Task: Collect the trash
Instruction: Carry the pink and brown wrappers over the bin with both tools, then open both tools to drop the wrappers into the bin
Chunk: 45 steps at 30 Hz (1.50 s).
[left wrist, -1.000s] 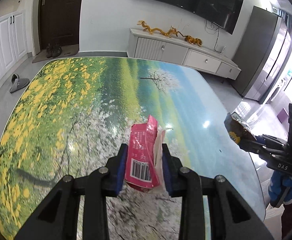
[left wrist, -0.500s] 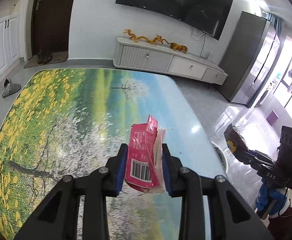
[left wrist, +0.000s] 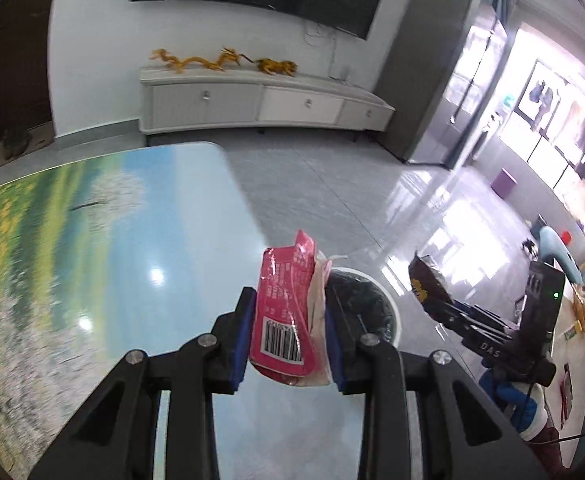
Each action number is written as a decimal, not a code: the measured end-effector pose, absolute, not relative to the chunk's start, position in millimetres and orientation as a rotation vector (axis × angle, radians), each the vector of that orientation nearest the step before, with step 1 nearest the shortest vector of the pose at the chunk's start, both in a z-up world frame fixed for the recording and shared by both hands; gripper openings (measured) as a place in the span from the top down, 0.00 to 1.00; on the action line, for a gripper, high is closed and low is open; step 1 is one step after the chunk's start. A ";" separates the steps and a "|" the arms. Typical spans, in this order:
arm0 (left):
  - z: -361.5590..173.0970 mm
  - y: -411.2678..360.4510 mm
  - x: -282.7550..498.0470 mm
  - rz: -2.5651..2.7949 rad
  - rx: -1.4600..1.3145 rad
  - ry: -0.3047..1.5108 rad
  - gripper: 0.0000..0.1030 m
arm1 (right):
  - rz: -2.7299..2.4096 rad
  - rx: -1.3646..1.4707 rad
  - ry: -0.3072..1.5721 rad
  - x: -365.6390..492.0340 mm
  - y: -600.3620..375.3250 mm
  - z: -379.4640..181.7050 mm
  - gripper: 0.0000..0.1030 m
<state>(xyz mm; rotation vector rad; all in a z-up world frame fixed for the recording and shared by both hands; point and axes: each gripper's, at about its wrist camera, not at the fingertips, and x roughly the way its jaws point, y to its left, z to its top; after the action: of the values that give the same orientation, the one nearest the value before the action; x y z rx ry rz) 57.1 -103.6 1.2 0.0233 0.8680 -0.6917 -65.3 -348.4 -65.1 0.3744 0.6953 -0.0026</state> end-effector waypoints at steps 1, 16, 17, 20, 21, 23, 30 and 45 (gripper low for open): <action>-3.2 -119.3 59.1 -0.709 0.038 0.880 0.70 | -0.024 0.388 0.707 -64.7 -357.3 -69.6 0.71; -70.8 -274.8 89.3 -0.806 0.114 1.059 0.69 | -0.203 0.538 0.853 -41.6 -430.5 -132.5 0.68; -74.4 -280.3 92.0 -0.809 0.106 1.071 0.68 | -0.208 0.541 0.859 -39.4 -432.1 -135.1 0.65; -84.5 -294.3 103.1 -0.811 0.079 1.101 0.55 | -0.237 0.550 0.876 -32.4 -437.9 -142.4 0.52; -87.1 -296.7 105.2 -0.811 0.070 1.108 0.48 | -0.249 0.553 0.880 -32.7 -439.2 -145.1 0.48; -92.0 -302.9 108.5 -0.814 0.053 1.126 0.43 | -0.272 0.564 0.887 -33.3 -441.6 -149.1 0.45; -104.0 -287.1 110.8 -0.759 0.070 1.139 0.42 | -0.316 0.574 0.906 -38.8 -441.8 -153.7 0.42; -60.2 -199.0 88.1 -0.460 0.112 0.905 0.31 | -0.314 0.466 0.836 -30.7 -388.1 -107.4 0.30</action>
<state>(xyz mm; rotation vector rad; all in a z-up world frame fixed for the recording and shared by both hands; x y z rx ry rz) 88.1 -199.0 -60.2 0.1115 0.9053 -0.4603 -30.7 -388.1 -107.4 0.4661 0.8360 -0.3143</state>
